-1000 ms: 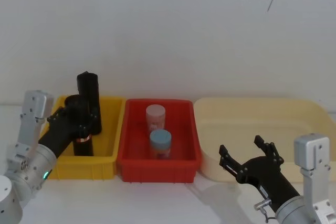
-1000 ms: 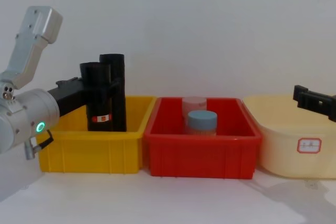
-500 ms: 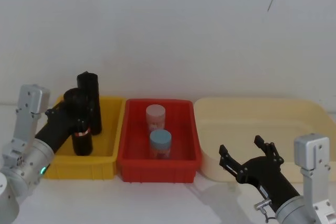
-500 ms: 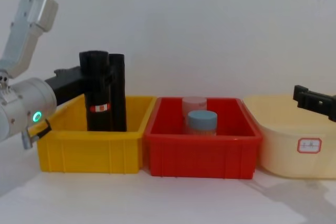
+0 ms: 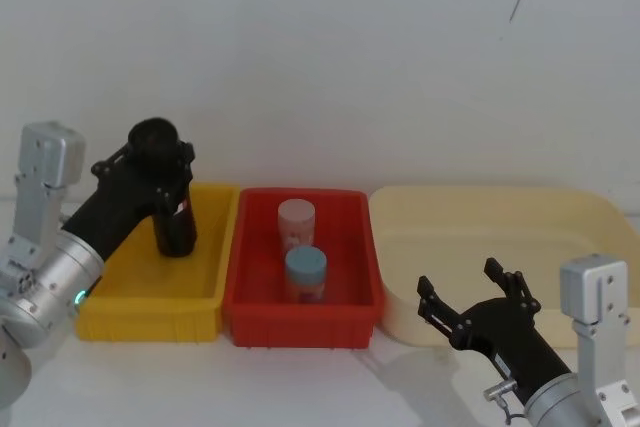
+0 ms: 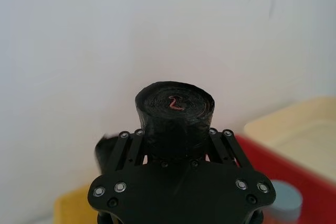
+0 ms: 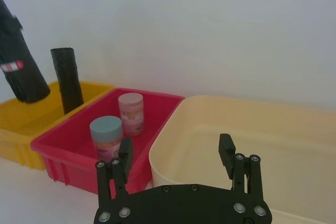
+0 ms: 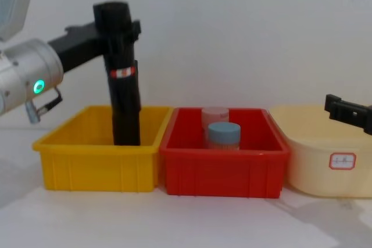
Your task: Pick up the garbage bag with the one hand and transfer it to the other hand.
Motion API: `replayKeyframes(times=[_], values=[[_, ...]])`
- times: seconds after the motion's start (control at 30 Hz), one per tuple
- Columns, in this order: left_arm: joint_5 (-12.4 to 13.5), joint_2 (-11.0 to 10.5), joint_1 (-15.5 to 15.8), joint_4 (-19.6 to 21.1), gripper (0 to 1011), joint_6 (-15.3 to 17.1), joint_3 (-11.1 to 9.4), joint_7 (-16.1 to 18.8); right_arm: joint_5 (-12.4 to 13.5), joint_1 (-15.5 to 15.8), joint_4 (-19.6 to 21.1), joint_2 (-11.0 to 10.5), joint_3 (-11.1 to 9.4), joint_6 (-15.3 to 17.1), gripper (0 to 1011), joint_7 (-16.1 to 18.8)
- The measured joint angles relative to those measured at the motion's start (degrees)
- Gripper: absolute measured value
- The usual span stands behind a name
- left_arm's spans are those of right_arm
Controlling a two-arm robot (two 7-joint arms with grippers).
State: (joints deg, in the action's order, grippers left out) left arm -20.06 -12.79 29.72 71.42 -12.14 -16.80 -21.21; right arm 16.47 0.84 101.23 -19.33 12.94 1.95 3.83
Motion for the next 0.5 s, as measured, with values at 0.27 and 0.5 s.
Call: replayKeyframes(times=[0.27, 0.5], values=[[-2.57, 0.02, 0.21, 4.14, 448, -0.72, -0.49, -4.11, 0.0, 0.0, 0.0, 0.0, 0.0, 0.0, 1000, 0.0], [-5.25, 0.45, 0.85, 6.06, 450, -0.63, -1.55, -7.79, 0.0, 0.0, 0.0, 0.0, 0.0, 0.0, 1000, 0.0]])
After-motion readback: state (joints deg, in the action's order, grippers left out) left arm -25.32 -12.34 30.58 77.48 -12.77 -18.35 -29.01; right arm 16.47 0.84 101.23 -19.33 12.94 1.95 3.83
